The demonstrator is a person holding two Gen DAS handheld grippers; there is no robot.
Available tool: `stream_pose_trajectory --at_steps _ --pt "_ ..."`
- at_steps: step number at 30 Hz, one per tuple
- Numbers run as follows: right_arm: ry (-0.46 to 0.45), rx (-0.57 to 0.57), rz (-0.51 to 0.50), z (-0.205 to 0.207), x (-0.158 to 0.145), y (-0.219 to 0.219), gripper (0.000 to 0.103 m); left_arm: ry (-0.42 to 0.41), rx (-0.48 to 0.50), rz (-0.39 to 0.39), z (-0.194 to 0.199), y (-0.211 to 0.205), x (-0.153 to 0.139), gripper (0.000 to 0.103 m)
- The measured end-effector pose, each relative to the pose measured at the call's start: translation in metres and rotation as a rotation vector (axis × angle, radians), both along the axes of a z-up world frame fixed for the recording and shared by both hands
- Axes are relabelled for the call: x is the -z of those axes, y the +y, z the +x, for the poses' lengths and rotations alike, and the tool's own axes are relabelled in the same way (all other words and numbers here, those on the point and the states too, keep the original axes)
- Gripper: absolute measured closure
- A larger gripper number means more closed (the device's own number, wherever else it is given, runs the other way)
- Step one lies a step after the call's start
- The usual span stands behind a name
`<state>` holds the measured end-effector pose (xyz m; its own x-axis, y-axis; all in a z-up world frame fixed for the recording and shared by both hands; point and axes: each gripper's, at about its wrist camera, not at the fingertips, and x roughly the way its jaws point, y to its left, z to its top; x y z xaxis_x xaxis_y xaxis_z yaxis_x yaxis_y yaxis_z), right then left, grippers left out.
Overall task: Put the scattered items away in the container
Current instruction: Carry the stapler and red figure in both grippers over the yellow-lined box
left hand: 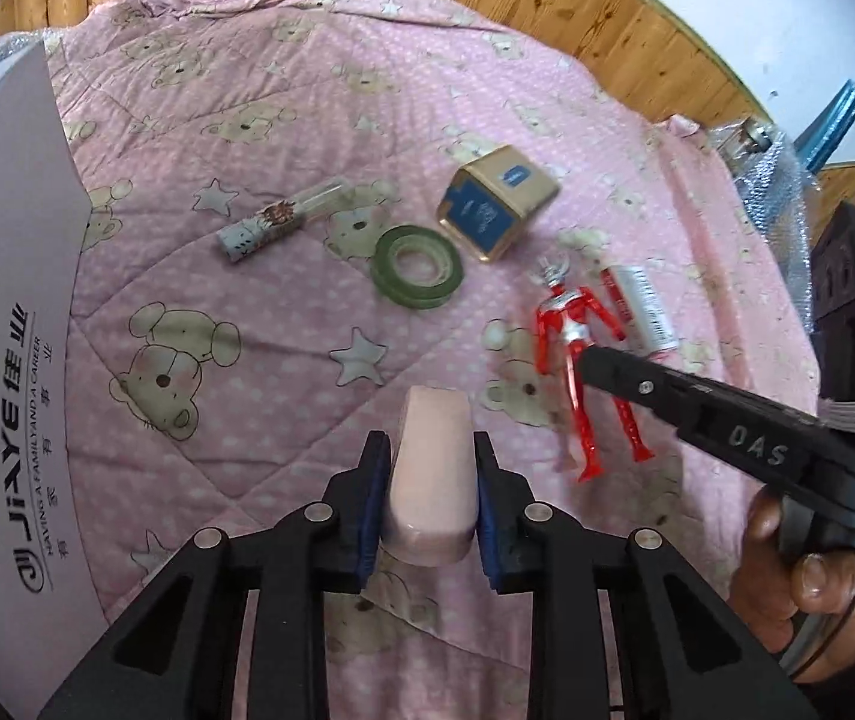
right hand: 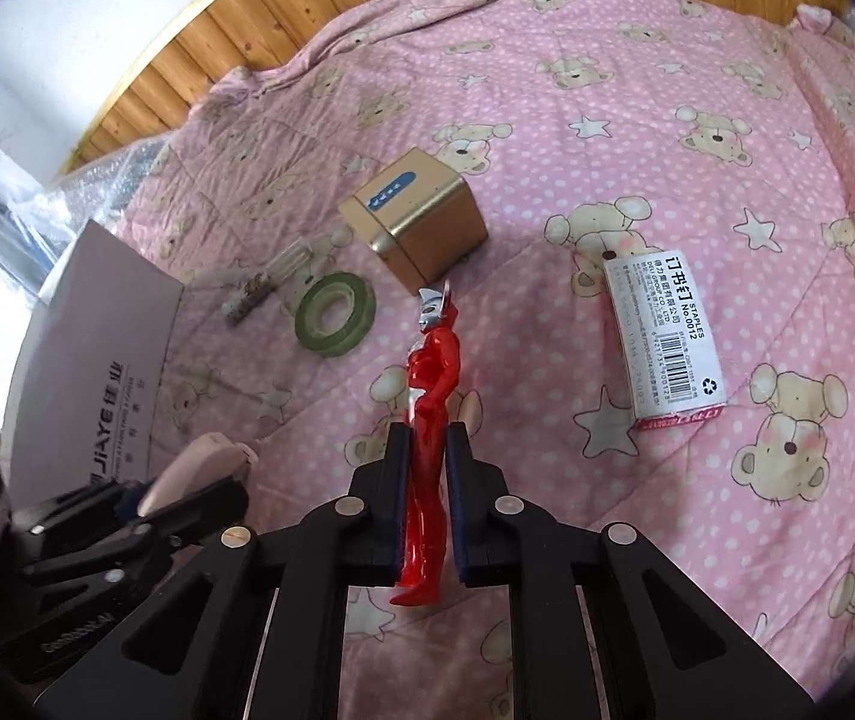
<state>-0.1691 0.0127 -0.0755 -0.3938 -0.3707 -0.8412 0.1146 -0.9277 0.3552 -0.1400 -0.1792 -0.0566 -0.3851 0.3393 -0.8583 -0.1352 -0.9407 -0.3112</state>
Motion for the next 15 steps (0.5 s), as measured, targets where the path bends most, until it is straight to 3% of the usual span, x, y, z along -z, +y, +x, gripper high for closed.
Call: stream_pose_trajectory --at_steps 2,6,8,10,15 --pt "-0.015 -0.001 0.008 0.001 0.004 -0.003 0.090 -0.003 -0.003 0.009 0.002 0.000 -0.001 0.076" --pt "-0.005 -0.006 0.017 0.005 0.002 -0.009 0.081 -0.018 -0.014 0.026 0.007 0.000 0.001 0.076" --pt "0.000 -0.009 0.021 0.007 0.001 -0.011 0.081 -0.026 -0.015 0.030 0.009 0.000 0.002 0.076" --pt "0.005 -0.013 0.024 0.009 -0.001 -0.013 0.090 -0.029 -0.018 0.028 0.011 -0.001 0.004 0.076" --pt "0.018 -0.022 0.033 0.014 -0.005 -0.019 0.090 0.012 -0.019 0.053 0.015 -0.003 -0.009 0.076"
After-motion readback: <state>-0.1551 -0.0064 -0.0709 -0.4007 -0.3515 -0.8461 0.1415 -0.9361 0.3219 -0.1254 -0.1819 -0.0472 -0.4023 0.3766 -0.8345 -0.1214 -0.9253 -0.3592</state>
